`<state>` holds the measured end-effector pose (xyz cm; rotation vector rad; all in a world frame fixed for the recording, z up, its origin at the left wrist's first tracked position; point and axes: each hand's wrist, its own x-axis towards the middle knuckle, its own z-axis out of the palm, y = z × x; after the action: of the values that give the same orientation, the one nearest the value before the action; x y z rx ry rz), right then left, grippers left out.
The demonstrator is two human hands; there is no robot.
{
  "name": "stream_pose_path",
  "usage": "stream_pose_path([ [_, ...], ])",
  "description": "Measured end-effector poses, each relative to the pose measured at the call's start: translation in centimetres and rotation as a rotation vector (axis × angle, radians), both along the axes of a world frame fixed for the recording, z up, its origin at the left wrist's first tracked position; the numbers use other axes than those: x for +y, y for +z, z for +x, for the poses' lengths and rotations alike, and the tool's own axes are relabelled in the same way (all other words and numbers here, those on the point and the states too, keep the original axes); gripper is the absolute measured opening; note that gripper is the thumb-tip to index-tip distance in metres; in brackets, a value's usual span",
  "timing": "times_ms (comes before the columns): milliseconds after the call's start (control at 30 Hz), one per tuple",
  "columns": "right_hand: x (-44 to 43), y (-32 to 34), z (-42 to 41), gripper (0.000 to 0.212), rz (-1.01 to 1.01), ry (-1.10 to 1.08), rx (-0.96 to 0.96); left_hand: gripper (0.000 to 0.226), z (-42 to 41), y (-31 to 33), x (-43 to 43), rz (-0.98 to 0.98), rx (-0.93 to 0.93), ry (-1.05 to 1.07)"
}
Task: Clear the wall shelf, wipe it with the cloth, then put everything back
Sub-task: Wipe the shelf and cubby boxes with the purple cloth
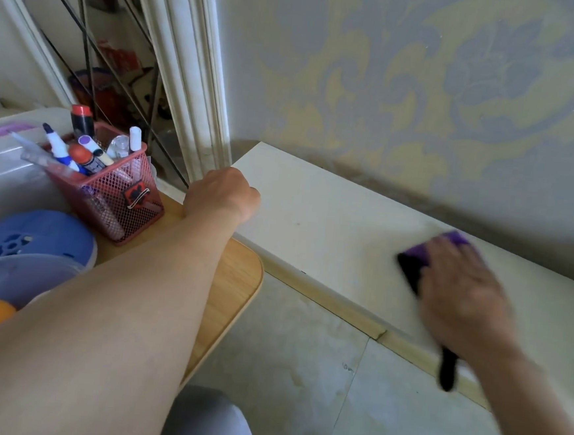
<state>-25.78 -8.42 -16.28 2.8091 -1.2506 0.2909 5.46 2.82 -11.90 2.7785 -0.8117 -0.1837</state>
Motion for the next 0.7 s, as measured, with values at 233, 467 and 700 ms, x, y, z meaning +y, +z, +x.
stream_pose_path([
  [233,7.4,0.3,18.4,0.061,0.238,0.307,0.035,0.045,0.0,0.3,-0.2,-0.102,0.064,0.091],
  [467,5.6,1.1,19.0,0.054,0.228,0.405,0.06,0.066,0.3,-0.1,-0.8,-0.048,-0.007,0.09],
  [700,1.8,0.6,1.9,0.057,0.207,-0.058,-0.011,0.072,0.1,-0.3,-0.9,0.047,-0.038,0.058],
])
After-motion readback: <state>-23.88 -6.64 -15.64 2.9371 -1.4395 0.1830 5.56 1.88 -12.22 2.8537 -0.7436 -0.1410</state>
